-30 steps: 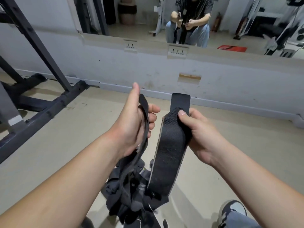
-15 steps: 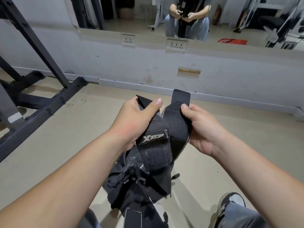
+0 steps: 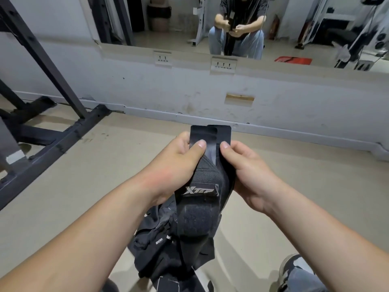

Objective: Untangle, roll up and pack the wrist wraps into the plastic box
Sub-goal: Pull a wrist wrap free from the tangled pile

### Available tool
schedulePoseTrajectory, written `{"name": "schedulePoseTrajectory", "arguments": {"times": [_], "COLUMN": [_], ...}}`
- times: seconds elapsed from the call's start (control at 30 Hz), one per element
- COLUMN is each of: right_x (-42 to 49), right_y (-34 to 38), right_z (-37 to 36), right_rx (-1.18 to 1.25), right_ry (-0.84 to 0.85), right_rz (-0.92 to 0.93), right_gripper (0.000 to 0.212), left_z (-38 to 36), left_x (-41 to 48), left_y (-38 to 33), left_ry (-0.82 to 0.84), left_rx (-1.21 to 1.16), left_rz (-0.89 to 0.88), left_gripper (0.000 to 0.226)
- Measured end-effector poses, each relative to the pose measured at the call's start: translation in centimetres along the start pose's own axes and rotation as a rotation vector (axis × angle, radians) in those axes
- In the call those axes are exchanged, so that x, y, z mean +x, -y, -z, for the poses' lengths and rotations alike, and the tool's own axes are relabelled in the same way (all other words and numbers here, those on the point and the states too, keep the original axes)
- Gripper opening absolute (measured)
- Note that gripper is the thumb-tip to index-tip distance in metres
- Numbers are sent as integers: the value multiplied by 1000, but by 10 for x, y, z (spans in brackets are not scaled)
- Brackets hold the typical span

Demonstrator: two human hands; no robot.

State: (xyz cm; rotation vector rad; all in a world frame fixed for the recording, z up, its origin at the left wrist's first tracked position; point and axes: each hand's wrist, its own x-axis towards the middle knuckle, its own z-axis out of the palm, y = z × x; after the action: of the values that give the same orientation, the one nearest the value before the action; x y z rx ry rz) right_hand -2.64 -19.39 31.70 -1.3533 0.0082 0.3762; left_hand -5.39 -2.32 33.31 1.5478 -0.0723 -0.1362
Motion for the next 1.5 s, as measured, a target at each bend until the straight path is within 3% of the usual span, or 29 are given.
{"name": "schedulePoseTrajectory", "arguments": {"times": [0.1, 0.37, 0.57, 0.7, 0.97, 1.17, 1.33, 1.5], "right_x": [0, -3, -3, -4, -7, -10, -10, -12], "right_y": [-3, -5, -2, -1, 0, 2, -5, -6], "right_z": [-2, -2, 0, 1, -2, -4, -6, -9], "right_rx": [-1, 37, 35, 67, 50, 83, -85, -86], "right_ry": [30, 119, 179, 194, 212, 233, 98, 42], "right_rz": [11, -11, -10, -23, -28, 40, 123, 167], "right_gripper": [16, 27, 26, 29, 32, 35, 27, 25], "left_z": [-4, -4, -1, -2, 0, -5, -4, -4], "left_x": [0, 3, 7, 7, 6, 5, 7, 8], "left_y": [2, 7, 7, 8, 8, 8, 7, 9], "left_ry": [3, -151, -225, -226, -239, -364, -334, -322], "left_rx": [-28, -27, -18, -49, -18, 132, 127, 129], "left_rz": [-5, -79, -41, -26, -30, -230, -204, -163], "left_gripper": [24, 12, 36, 22, 21, 28, 29, 28]}}
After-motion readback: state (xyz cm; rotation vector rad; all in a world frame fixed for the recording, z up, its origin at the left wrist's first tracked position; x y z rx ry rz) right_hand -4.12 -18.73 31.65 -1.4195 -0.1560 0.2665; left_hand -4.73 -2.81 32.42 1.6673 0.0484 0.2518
